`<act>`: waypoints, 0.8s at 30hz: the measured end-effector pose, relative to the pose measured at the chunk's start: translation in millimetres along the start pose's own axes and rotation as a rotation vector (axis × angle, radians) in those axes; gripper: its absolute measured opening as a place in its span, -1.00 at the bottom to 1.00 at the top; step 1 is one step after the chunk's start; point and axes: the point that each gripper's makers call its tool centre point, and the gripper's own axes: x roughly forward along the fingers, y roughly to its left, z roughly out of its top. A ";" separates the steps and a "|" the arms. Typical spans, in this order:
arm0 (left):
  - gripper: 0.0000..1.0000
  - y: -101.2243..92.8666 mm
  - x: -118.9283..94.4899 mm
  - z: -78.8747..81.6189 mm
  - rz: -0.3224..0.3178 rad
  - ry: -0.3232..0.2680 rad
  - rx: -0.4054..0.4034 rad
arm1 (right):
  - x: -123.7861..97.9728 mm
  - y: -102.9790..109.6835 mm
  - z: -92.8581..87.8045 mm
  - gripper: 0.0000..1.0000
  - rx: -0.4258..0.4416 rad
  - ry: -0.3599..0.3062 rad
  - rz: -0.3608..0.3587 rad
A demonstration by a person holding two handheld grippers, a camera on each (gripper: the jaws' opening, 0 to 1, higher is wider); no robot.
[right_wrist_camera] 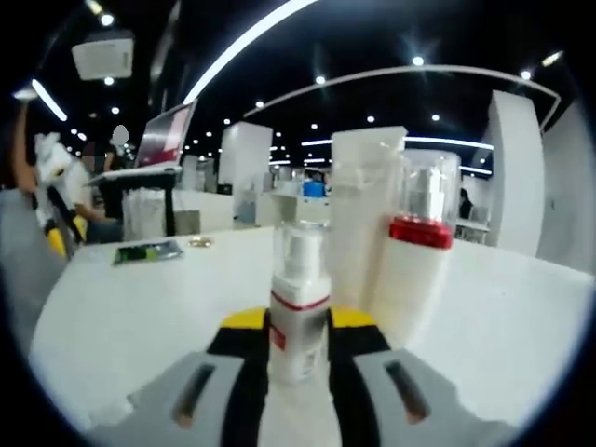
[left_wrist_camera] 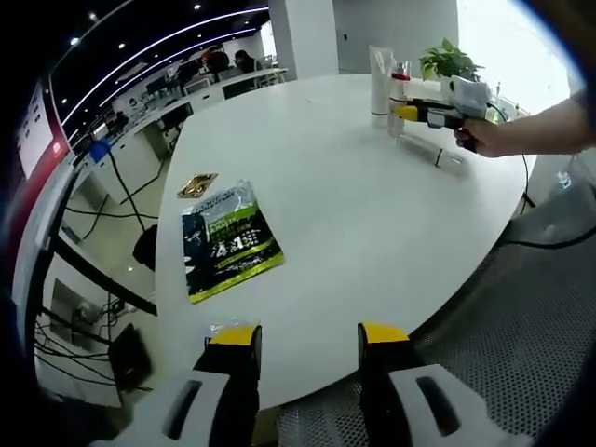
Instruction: Arrange the skincare products in the storage area until every visible bottle or jar stands upright without overlapping.
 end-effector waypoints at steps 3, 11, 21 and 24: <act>-0.16 0.6 -0.3 0.1 0.002 -0.002 0.001 | 0.1 -0.2 -4.6 -0.56 0.029 0.033 -0.001; -0.18 0.6 -0.8 0.5 0.003 -0.005 0.009 | -0.9 -2.6 0.2 -0.47 0.050 0.044 -0.012; -0.22 0.1 -0.7 0.4 -0.003 -0.006 0.017 | -8.2 -4.7 -2.2 -0.54 0.098 0.089 -0.039; -0.23 -0.1 -0.8 0.5 -0.005 -0.007 0.019 | -7.9 -2.6 -4.4 -0.59 0.072 0.111 -0.037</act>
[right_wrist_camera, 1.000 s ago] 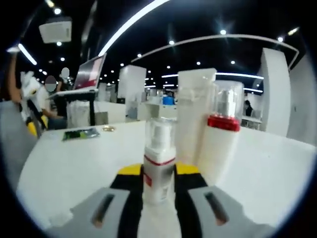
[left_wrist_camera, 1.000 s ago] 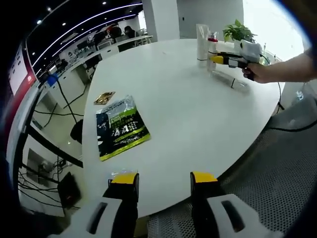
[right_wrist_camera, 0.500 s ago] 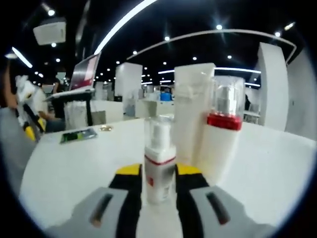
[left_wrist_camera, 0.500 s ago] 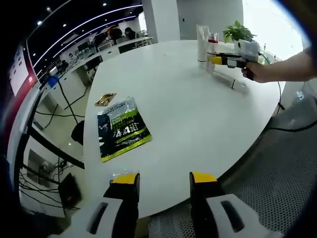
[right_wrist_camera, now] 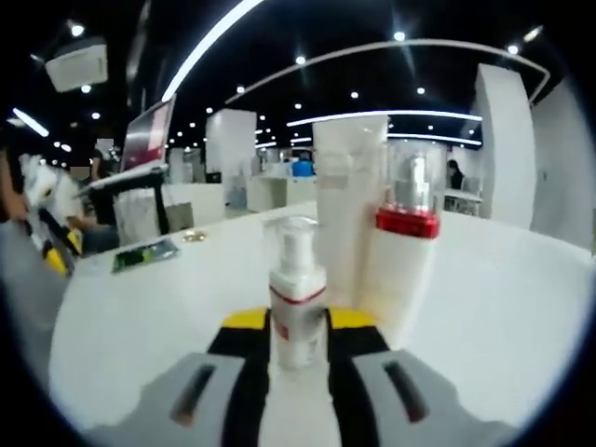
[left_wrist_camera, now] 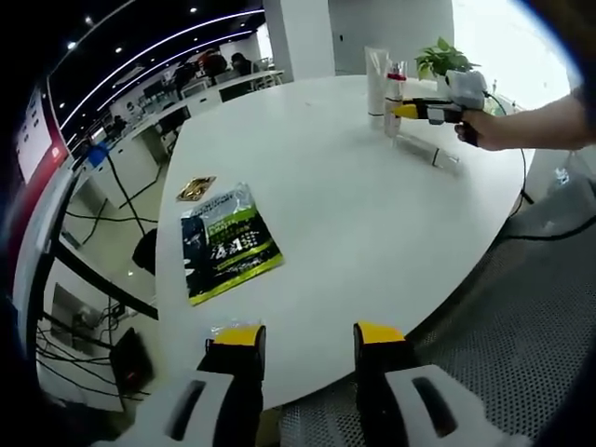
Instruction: Arrange the skincare products in the storage area until every visible bottle or jar stands upright without overlapping.
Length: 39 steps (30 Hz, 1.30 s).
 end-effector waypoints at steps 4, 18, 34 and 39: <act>-0.24 -0.3 -0.2 0.1 -0.001 -0.002 0.001 | 2.9 -2.9 -0.9 -0.59 0.012 0.015 -0.013; -0.32 -0.3 -1.2 -0.4 -0.001 -0.003 0.010 | 11.4 -9.1 -2.9 -0.59 -0.012 0.053 -0.004; -0.33 0.5 -1.8 -0.8 0.000 -0.004 0.014 | -1.4 -14.1 -7.1 -0.63 0.086 0.059 -0.040; -0.33 0.5 -2.0 -0.7 0.001 -0.004 0.015 | -0.1 -15.8 -5.7 -0.64 0.117 0.051 -0.044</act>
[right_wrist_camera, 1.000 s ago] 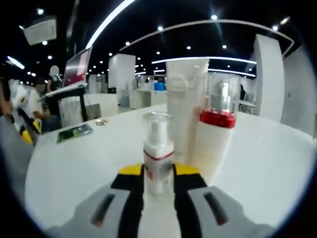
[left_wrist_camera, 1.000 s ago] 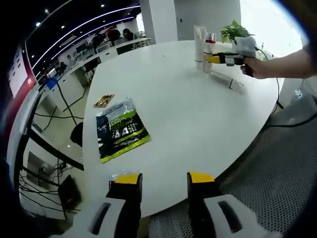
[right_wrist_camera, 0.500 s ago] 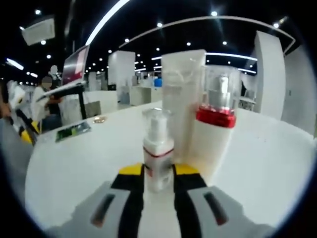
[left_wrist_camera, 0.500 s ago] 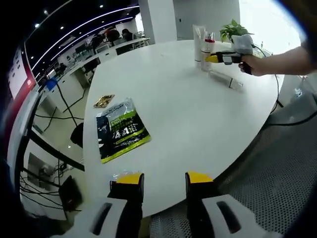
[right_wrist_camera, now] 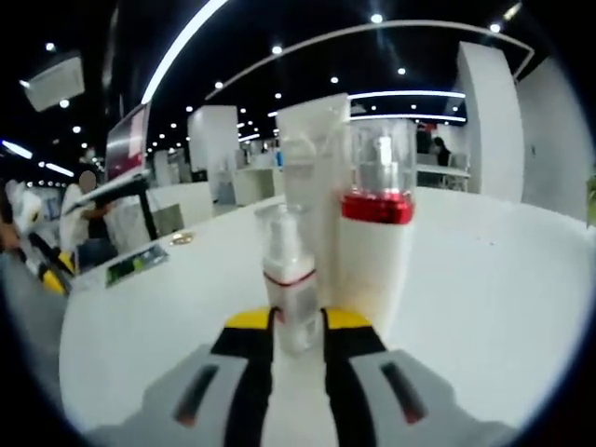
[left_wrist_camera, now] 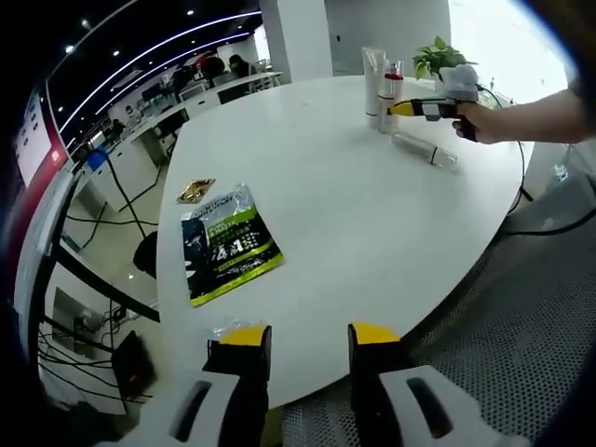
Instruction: Arrange the skincare products in the storage area until every visible bottle or jar stands upright without overlapping.
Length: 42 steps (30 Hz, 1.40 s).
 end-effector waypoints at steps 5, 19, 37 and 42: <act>-0.34 0.4 0.2 -0.3 0.000 0.001 0.000 | 0.6 -0.6 1.3 -0.66 0.003 0.001 -0.006; -0.36 0.6 0.3 -0.6 0.000 0.002 0.002 | -13.1 18.9 -10.7 -0.49 0.177 0.049 0.043; -0.39 3.6 0.1 0.0 0.012 -0.008 0.001 | -63.0 100.5 -73.0 -0.23 0.091 0.426 0.123; -0.39 3.9 -0.5 -0.8 0.012 -0.009 0.006 | -68.1 100.0 -85.7 -0.35 0.040 0.486 0.087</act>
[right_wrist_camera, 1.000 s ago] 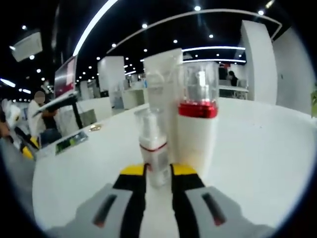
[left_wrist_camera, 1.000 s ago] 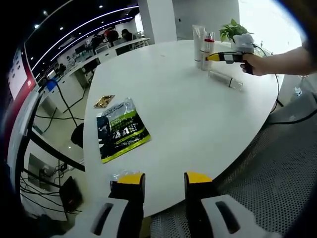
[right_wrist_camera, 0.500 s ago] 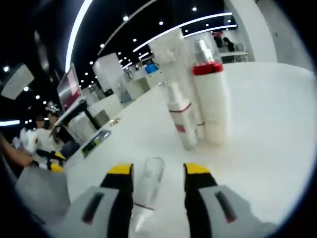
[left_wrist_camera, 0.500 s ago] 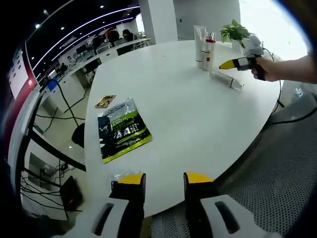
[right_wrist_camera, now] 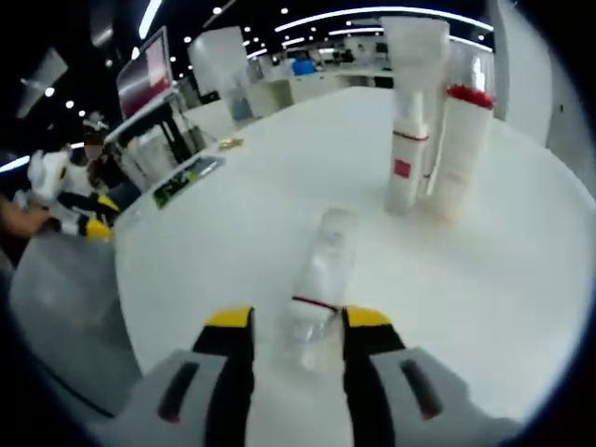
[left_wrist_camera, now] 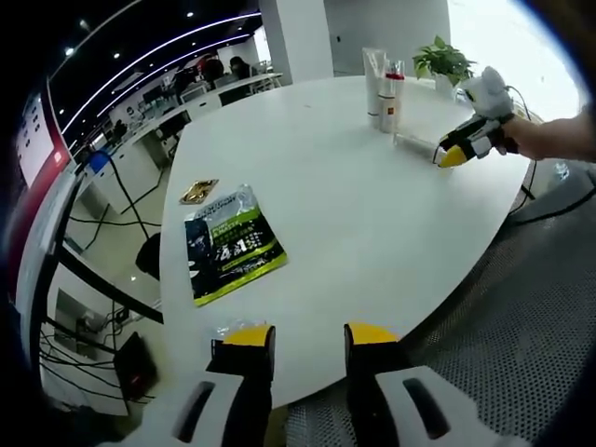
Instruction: Arrange the skincare products in the storage area until every visible bottle or jar stands upright without overlapping.
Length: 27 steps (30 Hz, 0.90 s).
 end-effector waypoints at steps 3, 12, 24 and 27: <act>-0.40 -0.5 -0.2 -0.2 -0.003 -0.001 0.010 | -1.7 -7.6 0.8 -0.48 -0.053 0.008 -0.022; -0.40 8.5 -1.5 2.7 0.005 -0.022 0.006 | -6.9 -3.3 -3.9 -0.66 -0.072 0.041 0.003; -0.33 5.2 -1.2 4.9 0.015 -0.014 0.014 | -44.4 38.7 23.3 -0.66 -0.036 0.017 0.097; -0.28 2.7 -2.8 8.8 0.016 -0.029 0.012 | -54.9 55.8 39.4 -0.66 -0.020 -0.001 0.137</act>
